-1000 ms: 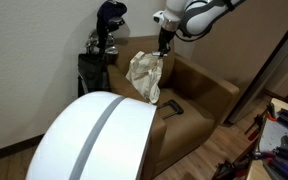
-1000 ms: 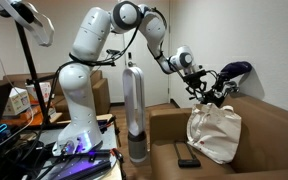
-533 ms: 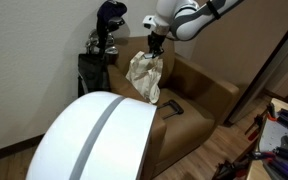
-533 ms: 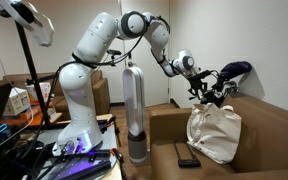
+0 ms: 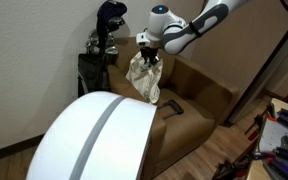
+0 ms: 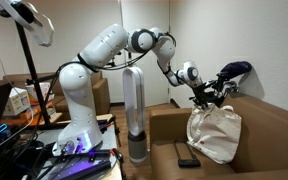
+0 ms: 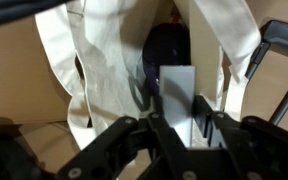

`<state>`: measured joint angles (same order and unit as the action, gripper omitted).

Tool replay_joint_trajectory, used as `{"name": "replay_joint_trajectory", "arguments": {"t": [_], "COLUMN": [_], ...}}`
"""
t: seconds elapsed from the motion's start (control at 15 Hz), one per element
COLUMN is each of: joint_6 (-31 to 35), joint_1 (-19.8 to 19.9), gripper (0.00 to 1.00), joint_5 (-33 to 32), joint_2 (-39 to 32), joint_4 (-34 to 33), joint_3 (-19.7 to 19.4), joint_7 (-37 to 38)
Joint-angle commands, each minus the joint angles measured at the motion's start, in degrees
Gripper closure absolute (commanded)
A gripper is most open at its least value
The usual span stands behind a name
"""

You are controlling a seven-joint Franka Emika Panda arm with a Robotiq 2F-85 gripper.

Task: Take the gray object from the armrest of the brown chair and put it in the bag

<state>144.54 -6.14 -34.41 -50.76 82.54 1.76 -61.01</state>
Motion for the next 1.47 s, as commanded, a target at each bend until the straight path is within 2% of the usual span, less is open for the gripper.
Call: {"name": "replay_joint_trajectory", "arguments": {"t": [0.0, 0.27, 0.47, 0.53, 0.67, 1.0, 1.2, 1.4], "joint_6": [-0.16, -0.38, -1.44, -2.31, -3.86, -9.02, -10.51, -17.42], "joint_1": [0.5, 1.05, 1.14, 1.23, 1.85, 2.57, 1.75, 0.22], "gripper": [0.9, 0.9, 0.9, 0.4, 0.33, 0.02, 0.0, 0.0], "joint_5": [-0.46, 1.41, 2.92, 3.64, 6.2, 12.44, 14.04, 14.37], "joint_2": [-5.0, -8.02, -9.36, -9.69, -10.24, -9.59, -8.06, -4.98], "joint_4": [-6.48, -10.47, -12.25, -12.88, -13.84, -16.78, -18.95, -19.23], "joint_3": [0.22, 0.64, 0.18, 0.1, 0.16, 0.17, -0.64, -2.51], "joint_7": [-7.89, -12.94, -12.33, -12.16, -11.47, -9.69, -6.99, 1.12]}}
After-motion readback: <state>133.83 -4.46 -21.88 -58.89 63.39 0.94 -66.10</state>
